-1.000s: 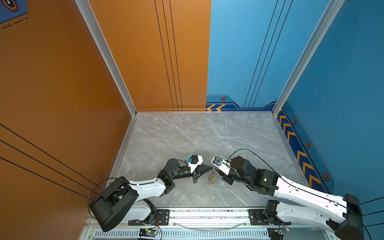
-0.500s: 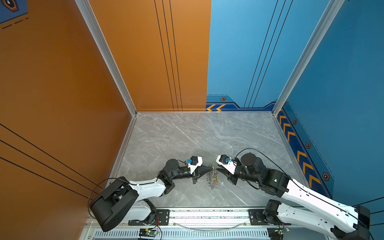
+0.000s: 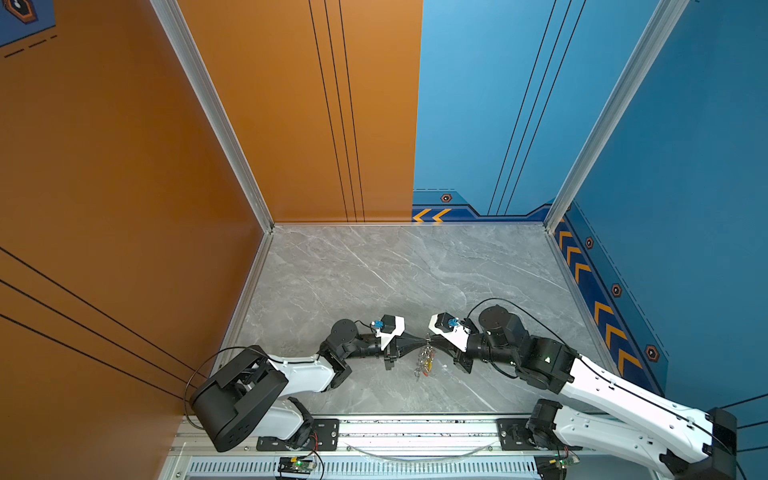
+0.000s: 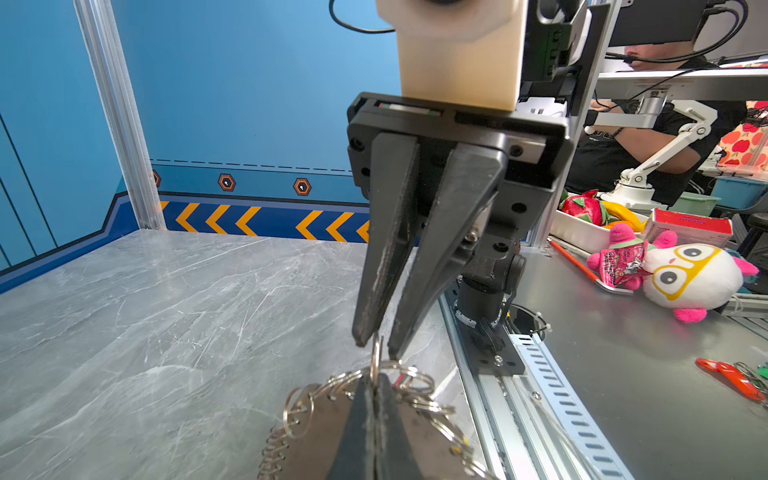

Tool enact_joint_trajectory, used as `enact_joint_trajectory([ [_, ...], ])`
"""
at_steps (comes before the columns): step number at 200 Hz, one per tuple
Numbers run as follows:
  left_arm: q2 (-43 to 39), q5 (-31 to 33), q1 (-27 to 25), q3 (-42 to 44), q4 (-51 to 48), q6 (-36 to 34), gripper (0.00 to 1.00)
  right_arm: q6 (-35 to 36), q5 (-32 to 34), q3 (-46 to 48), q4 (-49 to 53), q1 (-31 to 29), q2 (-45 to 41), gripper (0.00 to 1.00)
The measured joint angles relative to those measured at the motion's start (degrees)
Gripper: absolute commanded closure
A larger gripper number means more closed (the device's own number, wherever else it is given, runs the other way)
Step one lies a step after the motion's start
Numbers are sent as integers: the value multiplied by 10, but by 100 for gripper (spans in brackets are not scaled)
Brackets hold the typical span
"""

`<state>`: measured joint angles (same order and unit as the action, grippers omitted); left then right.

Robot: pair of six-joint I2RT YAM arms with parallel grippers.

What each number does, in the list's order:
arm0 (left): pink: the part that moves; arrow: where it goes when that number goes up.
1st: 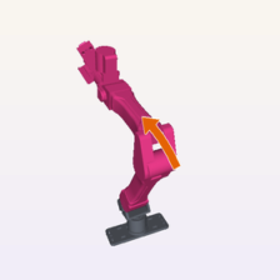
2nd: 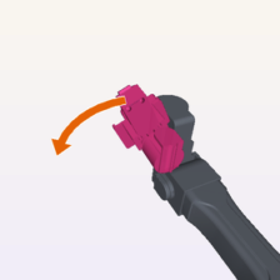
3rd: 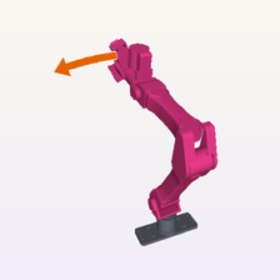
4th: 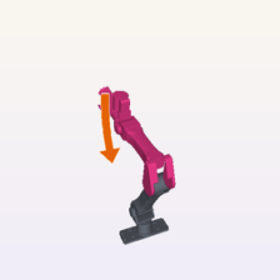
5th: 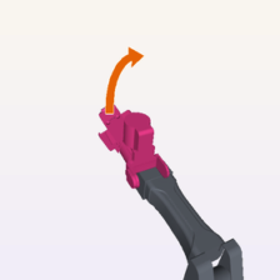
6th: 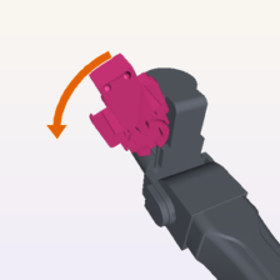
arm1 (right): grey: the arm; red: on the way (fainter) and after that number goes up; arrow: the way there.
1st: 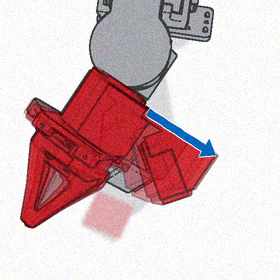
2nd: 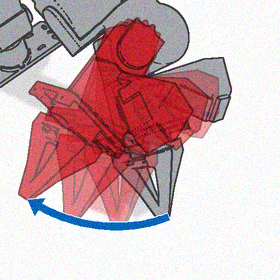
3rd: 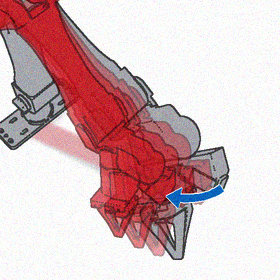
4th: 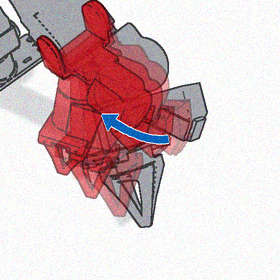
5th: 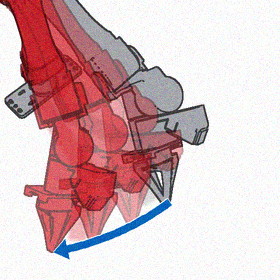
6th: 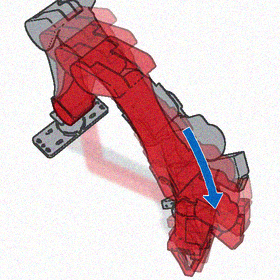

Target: Put the keys on the keyring

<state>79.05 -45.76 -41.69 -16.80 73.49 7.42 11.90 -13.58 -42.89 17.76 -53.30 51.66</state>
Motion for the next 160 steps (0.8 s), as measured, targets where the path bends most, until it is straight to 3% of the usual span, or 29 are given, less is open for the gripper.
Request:
enact_joint_trajectory([
  [37, 6, -4, 0, 1, 5, 6, 100, 7, 5, 0, 2, -5, 4, 100],
  [84, -23, 10, 0, 2, -45, -21, 81, 29, 32, -40, 64, -27, 33, 100],
  [114, -69, 28, 0, -2, -110, -47, 81, 52, 52, -89, 124, -39, 64, 100],
  [160, -72, 33, -3, -6, -153, -60, 82, 79, 78, -129, 169, -56, 95, 100],
])
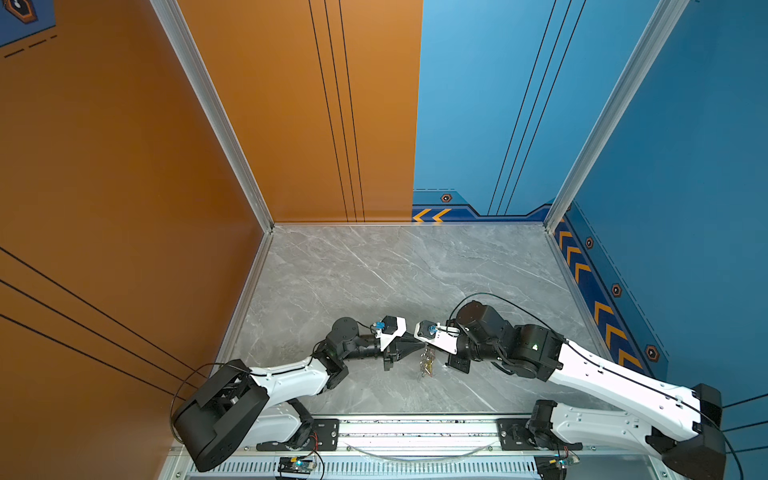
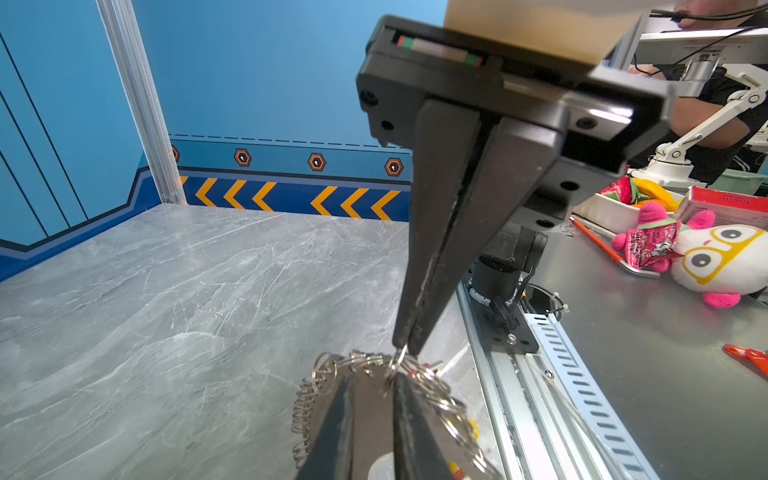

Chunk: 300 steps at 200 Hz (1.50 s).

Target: Put the keys on the keyring

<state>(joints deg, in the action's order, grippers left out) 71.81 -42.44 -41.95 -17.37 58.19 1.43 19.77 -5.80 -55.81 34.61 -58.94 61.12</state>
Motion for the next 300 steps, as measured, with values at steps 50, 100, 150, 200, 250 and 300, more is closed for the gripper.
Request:
enact_joint_trajectory([
  [50, 1, 0, -1, -1, -11, -2, 85, 11, 1, -10, 10, -1, 18, 100],
  [100, 6, -3, -5, -4, -14, -2, 92, 13, 1, -13, 9, -3, 29, 100],
  [150, 9, -11, -5, -4, -22, -3, 100, 14, 11, -14, 7, -3, 33, 99],
  [200, 9, 3, -5, -8, -22, -1, 100, 2, 11, -4, -20, 13, 18, 79],
  [250, 8, 14, -5, -8, -21, -1, 100, -33, -50, 54, -69, 84, -59, 82],
  [300, 8, 18, -5, -8, -19, 5, 100, -51, -83, 74, -93, 82, -50, 75],
])
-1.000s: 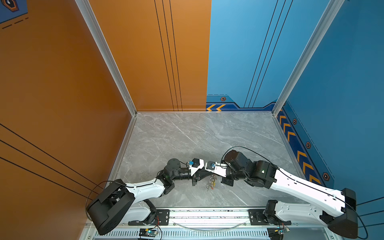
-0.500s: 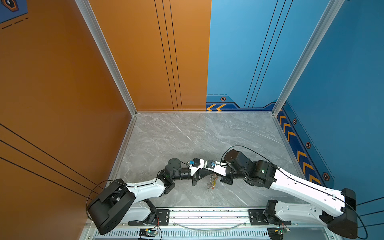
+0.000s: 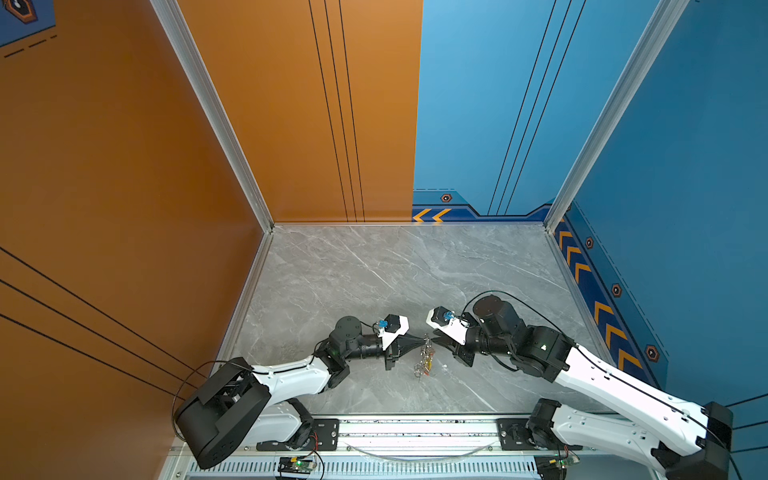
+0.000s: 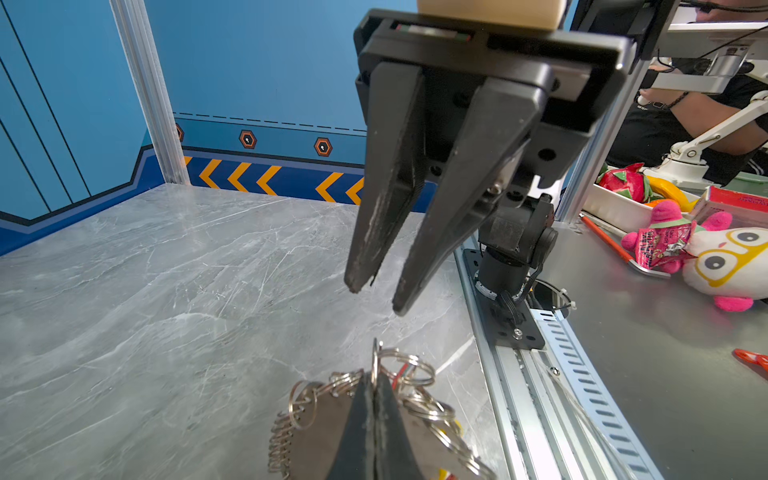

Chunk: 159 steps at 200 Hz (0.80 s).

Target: Put the keys on the keyring

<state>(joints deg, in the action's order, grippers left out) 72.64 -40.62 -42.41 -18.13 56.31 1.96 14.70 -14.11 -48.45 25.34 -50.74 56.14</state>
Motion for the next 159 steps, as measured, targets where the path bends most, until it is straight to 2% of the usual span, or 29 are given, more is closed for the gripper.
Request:
enact_joint_trajectory([
  [31, 0, 6, 0, 0, 0, 2, 100, -11, 5, 12, -14, -15, -1, 71],
  [105, 0, 30, 2, 0, 3, 7, 100, -64, 54, 85, -66, -31, -40, 80],
  [159, 0, 30, 2, 0, 4, 7, 100, -73, 69, 100, -84, -31, -38, 78],
])
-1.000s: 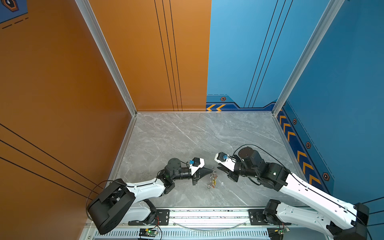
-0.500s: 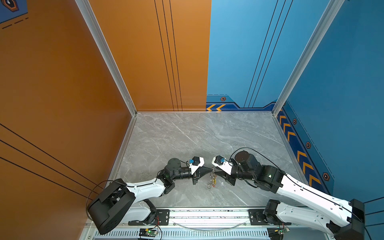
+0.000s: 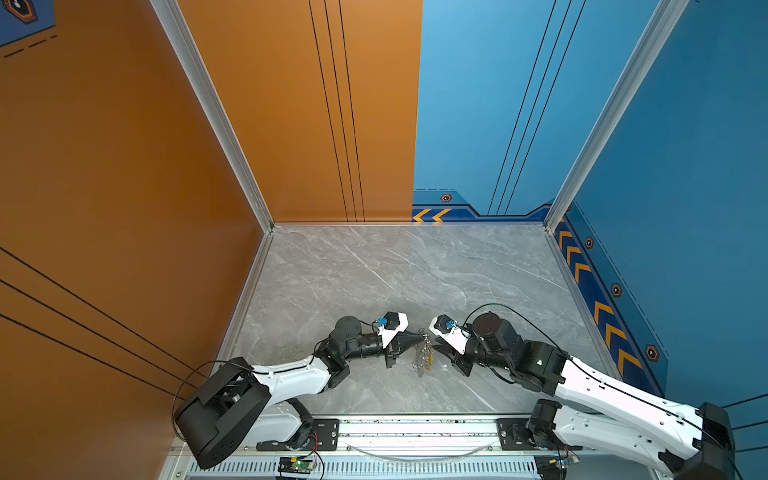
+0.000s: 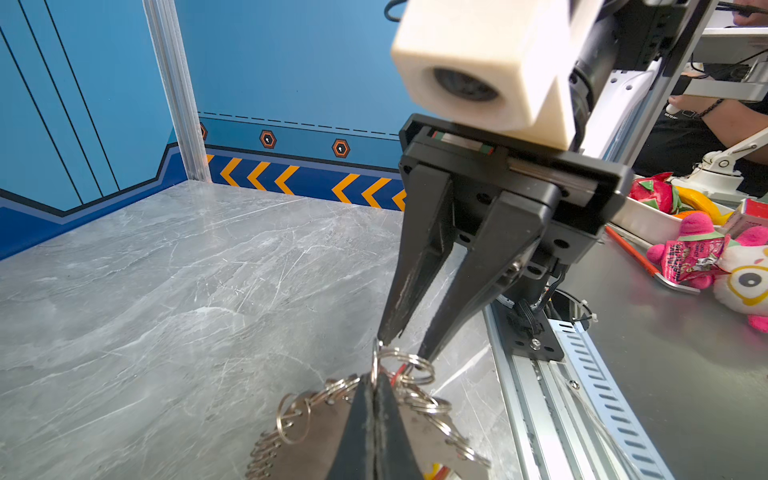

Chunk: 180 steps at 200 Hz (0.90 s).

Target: Put the keys on the keyring

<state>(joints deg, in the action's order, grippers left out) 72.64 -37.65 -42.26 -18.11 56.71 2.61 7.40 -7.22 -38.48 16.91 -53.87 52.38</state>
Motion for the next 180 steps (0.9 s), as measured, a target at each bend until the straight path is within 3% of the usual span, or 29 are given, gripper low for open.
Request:
enact_joint_trajectory([
  [72, 0, 0, 0, 0, 0, 0, 100, 0, -5, 0, -16, 0, 23, 77],
  [139, 0, 0, 0, 0, 0, 0, 100, 5, -3, -1, -15, -2, 42, 97],
  [180, 0, 0, 0, 0, 0, 0, 100, 14, 18, -7, -9, -26, 57, 100],
])
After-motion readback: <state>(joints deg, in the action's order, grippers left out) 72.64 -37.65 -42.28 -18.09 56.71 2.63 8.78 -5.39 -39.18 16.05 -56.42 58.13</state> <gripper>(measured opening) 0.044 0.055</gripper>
